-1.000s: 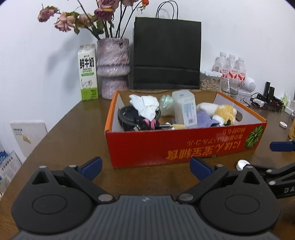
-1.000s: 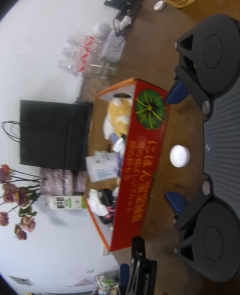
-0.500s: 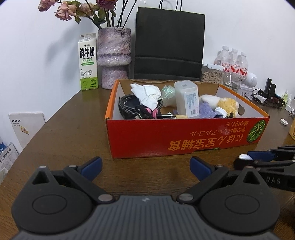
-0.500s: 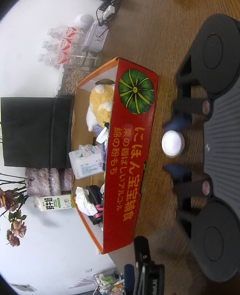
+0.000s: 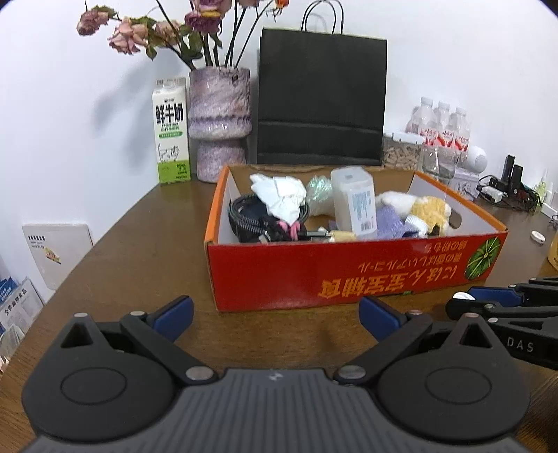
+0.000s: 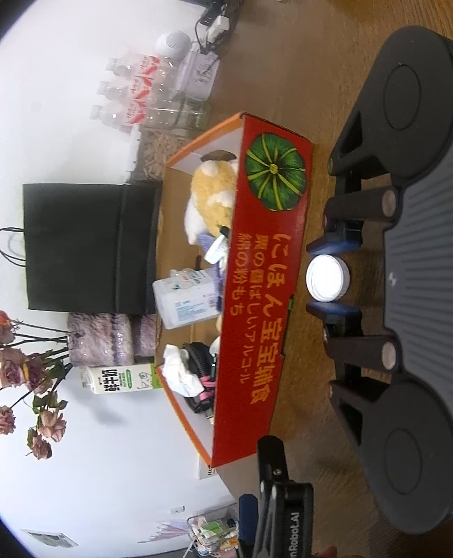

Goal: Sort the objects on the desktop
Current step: 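Grasp the white bottle cap on the table with the right gripper, then carry the white cap into the red box and open the right gripper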

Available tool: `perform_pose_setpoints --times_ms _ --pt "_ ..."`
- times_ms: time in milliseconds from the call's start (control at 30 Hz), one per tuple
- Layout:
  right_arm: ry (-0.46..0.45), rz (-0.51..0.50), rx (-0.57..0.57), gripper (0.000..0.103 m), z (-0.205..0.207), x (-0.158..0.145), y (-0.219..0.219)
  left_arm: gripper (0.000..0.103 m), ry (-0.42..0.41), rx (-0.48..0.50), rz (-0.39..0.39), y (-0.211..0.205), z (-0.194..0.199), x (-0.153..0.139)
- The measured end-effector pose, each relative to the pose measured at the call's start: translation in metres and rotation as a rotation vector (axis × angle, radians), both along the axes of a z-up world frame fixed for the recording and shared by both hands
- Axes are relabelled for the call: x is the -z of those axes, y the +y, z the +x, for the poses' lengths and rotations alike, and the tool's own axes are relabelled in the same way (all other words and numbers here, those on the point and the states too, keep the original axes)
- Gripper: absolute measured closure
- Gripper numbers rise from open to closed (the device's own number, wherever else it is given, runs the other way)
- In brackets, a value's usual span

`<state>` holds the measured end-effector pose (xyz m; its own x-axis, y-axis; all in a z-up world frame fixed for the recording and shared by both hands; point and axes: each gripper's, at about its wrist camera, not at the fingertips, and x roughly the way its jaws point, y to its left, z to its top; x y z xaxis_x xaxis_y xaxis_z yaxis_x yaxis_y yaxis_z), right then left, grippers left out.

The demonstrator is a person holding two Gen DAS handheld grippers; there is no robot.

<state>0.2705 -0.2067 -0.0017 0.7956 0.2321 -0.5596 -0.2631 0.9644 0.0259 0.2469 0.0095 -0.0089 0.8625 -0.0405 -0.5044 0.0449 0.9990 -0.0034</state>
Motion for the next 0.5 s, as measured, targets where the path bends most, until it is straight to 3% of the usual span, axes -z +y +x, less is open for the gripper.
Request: perform_pose_setpoints --times_ms 500 --pt "-0.221 0.028 0.032 0.076 0.017 -0.070 0.000 0.000 -0.148 0.003 -0.035 -0.012 0.013 -0.060"
